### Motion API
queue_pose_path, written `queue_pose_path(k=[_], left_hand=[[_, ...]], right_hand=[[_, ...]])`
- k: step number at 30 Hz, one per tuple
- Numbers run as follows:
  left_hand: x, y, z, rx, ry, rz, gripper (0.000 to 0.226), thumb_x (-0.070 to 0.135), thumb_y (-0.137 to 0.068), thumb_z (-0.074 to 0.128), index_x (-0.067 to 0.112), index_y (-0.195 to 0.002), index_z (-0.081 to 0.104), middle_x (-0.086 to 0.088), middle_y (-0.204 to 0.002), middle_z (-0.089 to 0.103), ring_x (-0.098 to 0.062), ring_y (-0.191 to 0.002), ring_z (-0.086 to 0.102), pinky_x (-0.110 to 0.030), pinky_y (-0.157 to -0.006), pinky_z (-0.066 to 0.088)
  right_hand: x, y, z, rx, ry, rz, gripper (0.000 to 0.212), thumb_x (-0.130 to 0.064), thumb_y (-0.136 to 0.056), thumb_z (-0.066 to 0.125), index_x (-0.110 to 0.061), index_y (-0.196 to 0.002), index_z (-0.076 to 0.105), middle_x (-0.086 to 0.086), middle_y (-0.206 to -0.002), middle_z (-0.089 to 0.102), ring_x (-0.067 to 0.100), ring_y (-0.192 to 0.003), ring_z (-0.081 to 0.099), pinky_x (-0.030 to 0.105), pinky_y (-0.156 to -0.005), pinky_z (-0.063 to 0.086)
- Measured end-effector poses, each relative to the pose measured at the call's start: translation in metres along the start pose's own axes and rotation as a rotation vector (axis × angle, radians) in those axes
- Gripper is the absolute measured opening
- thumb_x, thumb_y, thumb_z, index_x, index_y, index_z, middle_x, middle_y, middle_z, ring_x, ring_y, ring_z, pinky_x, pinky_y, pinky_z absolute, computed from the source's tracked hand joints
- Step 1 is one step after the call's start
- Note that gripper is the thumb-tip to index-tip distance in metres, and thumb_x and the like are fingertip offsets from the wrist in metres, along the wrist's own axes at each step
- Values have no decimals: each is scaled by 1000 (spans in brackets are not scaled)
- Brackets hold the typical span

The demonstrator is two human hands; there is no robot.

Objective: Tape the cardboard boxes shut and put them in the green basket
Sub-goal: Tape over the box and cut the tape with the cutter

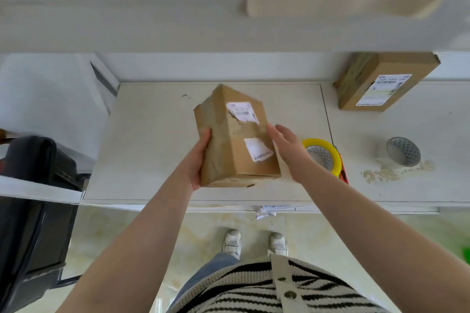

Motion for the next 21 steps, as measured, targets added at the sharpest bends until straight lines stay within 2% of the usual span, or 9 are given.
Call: queue_pose_path(k=[2, 4, 6, 9, 11, 12, 14, 17, 21], left_hand=[[-2, -3, 3, -91, 70, 46, 77, 76, -82, 49, 25, -139, 55, -8, -138, 58, -29, -126, 57, -50, -96, 51], [-5, -10, 11, -151, 73, 16, 82, 80, -79, 48, 27, -140, 53, -9, -143, 54, -30, -131, 52, -53, -103, 45], [-7, -19, 21, -229, 6, -5, 86, 83, -78, 43, 26, -142, 52, -8, -145, 52, -29, -133, 50, -51, -106, 44], [-6, -31, 41, -180, -194, 14, 73, 74, -89, 40, 21, -137, 57, -8, -134, 61, -24, -122, 60, -46, -102, 46], [0, -40, 51, 4, -269, 138, 47, 43, -99, 52, 12, -133, 59, -9, -126, 67, -20, -111, 66, -39, -98, 50], [3, -41, 60, 46, -270, 173, 42, 33, -99, 53, 10, -135, 57, -8, -130, 64, -19, -115, 63, -38, -103, 47], [2, -36, 94, -22, -267, 151, 45, 42, -98, 54, 15, -134, 58, -2, -135, 61, -17, -124, 58, -40, -111, 40], [-12, -18, 163, -244, -506, 123, 54, 64, -80, 63, 29, -121, 65, 4, -119, 70, -17, -115, 64, -42, -103, 46], [-34, -11, 228, -241, -714, 278, 44, 43, -85, 70, 23, -123, 62, 10, -109, 72, -2, -101, 65, -33, -98, 46]], right_hand=[[3, 3, -2, -145, -144, 99, 74, -65, -82, 61, -21, -141, 49, -5, -133, 59, 17, -116, 59, 33, -98, 47], [1, 14, -1, -270, -328, 188, 61, -63, -77, 65, -22, -122, 67, 3, -117, 71, 20, -101, 70, 33, -76, 59], [0, 22, -6, -288, -440, 198, 43, -57, -73, 69, -24, -99, 78, 5, -106, 75, 20, -89, 73, 31, -64, 58], [5, 30, -28, -184, -516, 76, 24, -46, -79, 71, -30, -95, 77, 4, -101, 75, 20, -85, 74, 32, -62, 58], [12, 36, -52, -55, -512, -4, 21, -41, -86, 70, -34, -105, 72, 4, -104, 74, 20, -87, 73, 37, -66, 59], [17, 40, -65, 3, -517, -30, 24, -40, -87, 69, -34, -111, 69, 5, -106, 74, 22, -90, 72, 40, -70, 59], [26, 49, -84, 81, -553, -63, 31, -40, -88, 68, -34, -118, 65, 7, -110, 72, 24, -95, 71, 45, -75, 59], [36, 64, -109, 144, -612, -79, 37, -43, -87, 66, -32, -122, 61, 6, -106, 74, 24, -92, 72, 41, -69, 59], [51, 82, -152, 246, -684, -64, 49, -51, -87, 62, -28, -129, 57, 7, -107, 74, 24, -90, 73, 35, -64, 58]])
Point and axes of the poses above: each hand's wrist, its own y-axis away from the middle knuckle, its own z-axis out of the palm, x = y × z, the point moved 4 cm from there along -y, towards the middle knuckle
